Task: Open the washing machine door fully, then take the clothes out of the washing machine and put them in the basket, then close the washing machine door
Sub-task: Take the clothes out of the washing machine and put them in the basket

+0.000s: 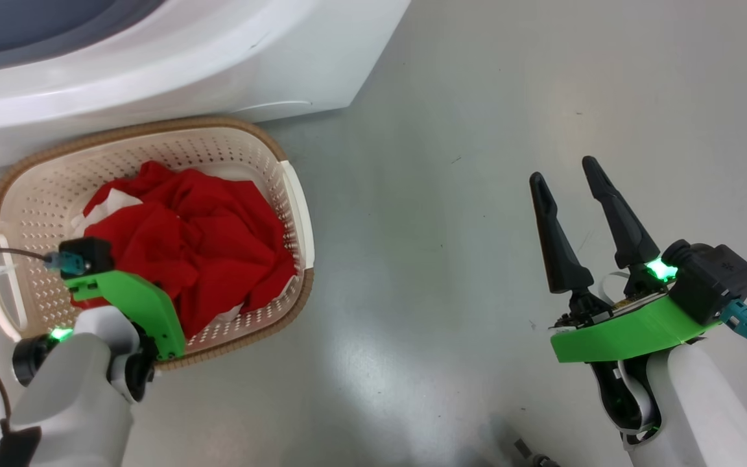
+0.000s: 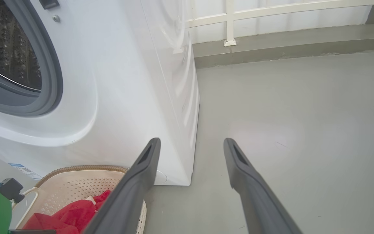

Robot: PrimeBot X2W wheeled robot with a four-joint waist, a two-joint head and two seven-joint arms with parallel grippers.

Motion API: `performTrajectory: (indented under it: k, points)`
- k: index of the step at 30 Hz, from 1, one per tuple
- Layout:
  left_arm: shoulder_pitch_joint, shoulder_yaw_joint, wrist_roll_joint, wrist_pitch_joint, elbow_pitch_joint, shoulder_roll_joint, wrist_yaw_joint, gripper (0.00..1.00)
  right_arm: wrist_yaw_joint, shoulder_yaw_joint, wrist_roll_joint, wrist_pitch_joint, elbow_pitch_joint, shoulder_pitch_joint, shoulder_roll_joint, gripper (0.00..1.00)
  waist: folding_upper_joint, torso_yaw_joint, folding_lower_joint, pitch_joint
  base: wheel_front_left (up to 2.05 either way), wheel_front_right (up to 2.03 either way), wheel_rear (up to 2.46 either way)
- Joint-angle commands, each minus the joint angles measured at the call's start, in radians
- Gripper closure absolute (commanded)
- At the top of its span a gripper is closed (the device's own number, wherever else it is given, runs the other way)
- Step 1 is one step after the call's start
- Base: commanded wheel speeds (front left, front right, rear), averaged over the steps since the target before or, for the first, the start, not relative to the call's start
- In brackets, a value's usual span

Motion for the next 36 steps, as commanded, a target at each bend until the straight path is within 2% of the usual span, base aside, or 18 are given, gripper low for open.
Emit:
performTrajectory:
  k: [1,10,11,12,13,14,29,36]
  points:
    - [-0.012,0.017,-0.007,-0.002,0.007,0.031,-0.01,1.0,0.006,0.019,0.003,-0.006,-0.018,-0.004,0.0,0.0,-0.0001,-0.002,0.0,0.001,0.0,0.0,0.0]
    - [-0.052,0.002,-0.003,-0.044,0.089,0.024,-0.026,1.0,0.006,0.024,0.005,-0.006,-0.012,-0.005,0.0,0.0,-0.0001,-0.01,0.0,-0.004,0.0,0.0,0.0]
    - [-0.056,0.002,-0.003,-0.06,0.091,0.023,-0.023,0.65,0.006,0.023,0.005,-0.006,-0.012,-0.004,0.0,0.0,-0.0001,-0.01,0.0,-0.006,0.0,0.0,0.0]
    - [-0.058,0.002,-0.003,-0.07,0.094,0.021,-0.024,0.55,0.006,0.022,0.005,-0.006,-0.012,-0.004,0.0,0.0,-0.0001,-0.009,0.0,-0.007,0.0,0.0,0.0]
    - [-0.062,-0.001,-0.001,-0.079,0.097,0.02,-0.025,0.34,0.006,0.022,0.004,-0.006,-0.011,-0.003,0.0,0.0,-0.0001,-0.009,0.0,-0.01,0.0,0.0,0.0]
    - [-0.065,-0.004,0.002,-0.092,0.098,0.02,-0.027,0.0,0.006,0.021,0.003,-0.006,-0.01,-0.002,0.0,0.0,-0.0001,-0.008,0.0,-0.012,0.0,0.0,0.0]
    - [-0.079,-0.03,0.011,-0.271,0.082,-0.009,-0.066,0.0,0.006,0.01,-0.009,-0.006,-0.001,0.028,0.0,0.0,-0.0001,0.021,0.0,-0.094,0.0,0.0,0.0]
    - [-0.046,-0.024,0.018,-0.4,-0.022,-0.024,-0.065,0.0,0.006,-0.006,-0.021,-0.006,-0.001,0.043,0.0,0.0,-0.0001,0.045,0.0,-0.141,0.0,0.0,0.0]
